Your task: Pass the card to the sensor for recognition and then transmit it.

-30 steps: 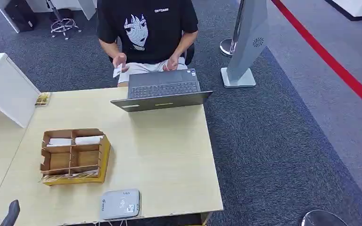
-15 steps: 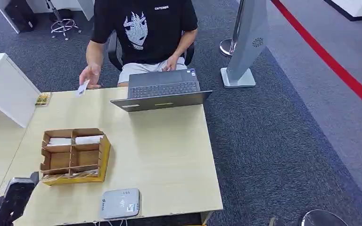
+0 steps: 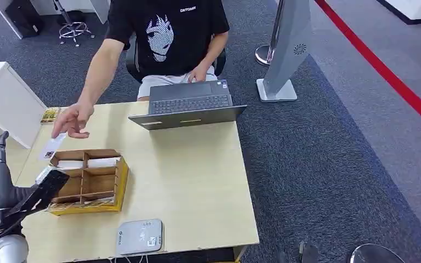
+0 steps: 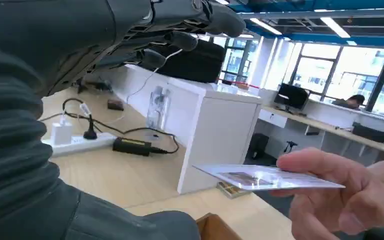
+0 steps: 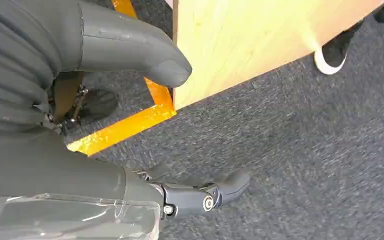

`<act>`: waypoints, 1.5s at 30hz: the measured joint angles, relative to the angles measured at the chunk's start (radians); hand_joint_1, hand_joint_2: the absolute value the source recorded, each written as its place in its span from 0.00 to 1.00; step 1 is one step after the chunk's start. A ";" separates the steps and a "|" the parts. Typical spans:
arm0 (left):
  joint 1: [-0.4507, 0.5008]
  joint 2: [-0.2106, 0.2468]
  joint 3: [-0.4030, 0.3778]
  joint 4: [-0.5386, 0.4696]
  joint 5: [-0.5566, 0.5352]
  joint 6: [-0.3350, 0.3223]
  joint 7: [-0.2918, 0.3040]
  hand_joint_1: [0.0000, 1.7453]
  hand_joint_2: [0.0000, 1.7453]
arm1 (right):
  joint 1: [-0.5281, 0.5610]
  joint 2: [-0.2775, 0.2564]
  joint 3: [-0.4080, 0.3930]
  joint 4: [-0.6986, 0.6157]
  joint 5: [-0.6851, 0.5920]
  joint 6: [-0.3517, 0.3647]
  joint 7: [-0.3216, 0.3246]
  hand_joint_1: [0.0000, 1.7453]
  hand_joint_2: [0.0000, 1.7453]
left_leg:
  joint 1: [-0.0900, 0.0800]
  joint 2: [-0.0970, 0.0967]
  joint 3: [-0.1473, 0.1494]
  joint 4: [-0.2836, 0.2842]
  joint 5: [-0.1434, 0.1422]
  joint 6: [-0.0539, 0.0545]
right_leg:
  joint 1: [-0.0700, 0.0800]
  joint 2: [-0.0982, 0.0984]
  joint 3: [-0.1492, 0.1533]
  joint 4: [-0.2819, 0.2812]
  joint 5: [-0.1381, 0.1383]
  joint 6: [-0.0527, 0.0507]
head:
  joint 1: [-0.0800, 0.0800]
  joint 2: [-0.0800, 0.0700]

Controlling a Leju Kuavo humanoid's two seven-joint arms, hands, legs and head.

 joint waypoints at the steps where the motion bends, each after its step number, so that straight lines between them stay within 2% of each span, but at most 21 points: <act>1: -0.015 0.009 -0.012 0.008 -0.018 0.000 0.014 0.00 1.00 | -0.003 0.001 -0.005 0.000 0.019 -0.004 -0.001 0.00 1.00 | 0.000 0.000 0.000 0.000 0.000 0.000 | 0.000 0.000 0.000 0.000 0.000 0.000 | 0.000 0.000; 14: -0.192 0.133 -0.180 0.140 -0.267 0.010 0.189 0.00 1.00 | -0.034 0.030 -0.086 -0.008 0.283 -0.045 -0.018 0.00 1.00 | 0.000 0.000 -0.002 0.000 0.004 0.000 | 0.000 0.000 -0.002 0.000 0.003 -0.001 | 0.000 0.000; 15: -0.206 0.143 -0.192 0.150 -0.285 0.011 0.203 0.06 1.00 | -0.037 0.033 -0.092 -0.008 0.303 -0.049 -0.019 0.00 1.00 | 0.000 0.000 -0.002 0.000 0.004 0.000 | 0.000 0.000 -0.003 0.000 0.003 -0.001 | 0.000 0.000; 16: -0.214 0.149 -0.201 0.157 -0.296 0.012 0.211 0.89 1.00 | -0.039 0.034 -0.097 -0.008 0.314 -0.051 -0.020 0.00 1.00 | 0.000 0.000 -0.003 0.000 0.004 0.000 | 0.000 0.000 -0.003 0.000 0.003 -0.001 | 0.000 0.000; 17: -0.233 0.161 -0.222 0.173 -0.326 0.014 0.231 1.00 1.00 | -0.042 0.038 -0.107 -0.010 0.345 -0.058 -0.023 0.00 1.00 | 0.000 0.000 -0.003 0.000 0.004 -0.001 | 0.000 0.000 -0.003 0.000 0.004 -0.001 | 0.000 0.000; 24: -0.331 0.195 -0.315 0.231 -0.451 0.019 0.312 1.00 1.00 | -0.056 0.054 -0.159 -0.014 0.486 -0.073 -0.027 0.00 1.00 | 0.000 0.000 -0.006 0.000 0.006 -0.001 | 0.000 0.001 -0.006 0.001 0.007 -0.001 | 0.000 0.000; 29: -0.383 0.202 -0.381 0.270 -0.465 0.024 0.359 1.00 1.00 | -0.064 0.062 -0.197 -0.017 0.579 -0.076 -0.028 0.00 1.00 | 0.000 0.000 -0.006 0.000 0.007 -0.001 | 0.000 0.001 -0.006 0.001 0.007 -0.001 | 0.000 0.000; 33: -0.394 0.201 -0.396 0.282 -0.466 0.043 0.362 1.00 1.00 | -0.065 0.066 -0.215 -0.019 0.602 -0.077 -0.028 0.00 1.00 | 0.000 0.000 -0.006 0.000 0.007 -0.001 | 0.000 0.001 -0.006 0.001 0.007 -0.001 | 0.000 0.000; 39: -0.356 0.178 -0.396 0.259 -0.466 0.083 0.322 1.00 1.00 | -0.064 0.066 -0.246 -0.019 0.587 -0.062 -0.037 0.00 1.00 | 0.000 0.000 -0.006 0.000 0.007 -0.001 | 0.000 0.001 -0.006 0.001 0.007 -0.001 | 0.000 0.000; 42: -0.272 0.122 -0.381 0.158 -0.465 0.148 0.234 1.00 1.00 | -0.058 0.065 -0.296 -0.019 0.511 0.024 -0.024 0.00 1.00 | 0.000 0.000 -0.007 0.000 0.007 -0.001 | 0.000 0.001 -0.006 0.000 0.007 -0.001 | 0.000 0.000; 45: -0.144 0.037 -0.368 0.013 -0.449 0.194 0.125 1.00 1.00 | -0.039 0.047 -0.382 -0.021 0.421 0.119 -0.029 0.00 1.00 | -0.001 0.000 -0.008 0.000 0.006 0.001 | -0.001 0.001 -0.006 -0.002 0.007 0.000 | 0.000 0.000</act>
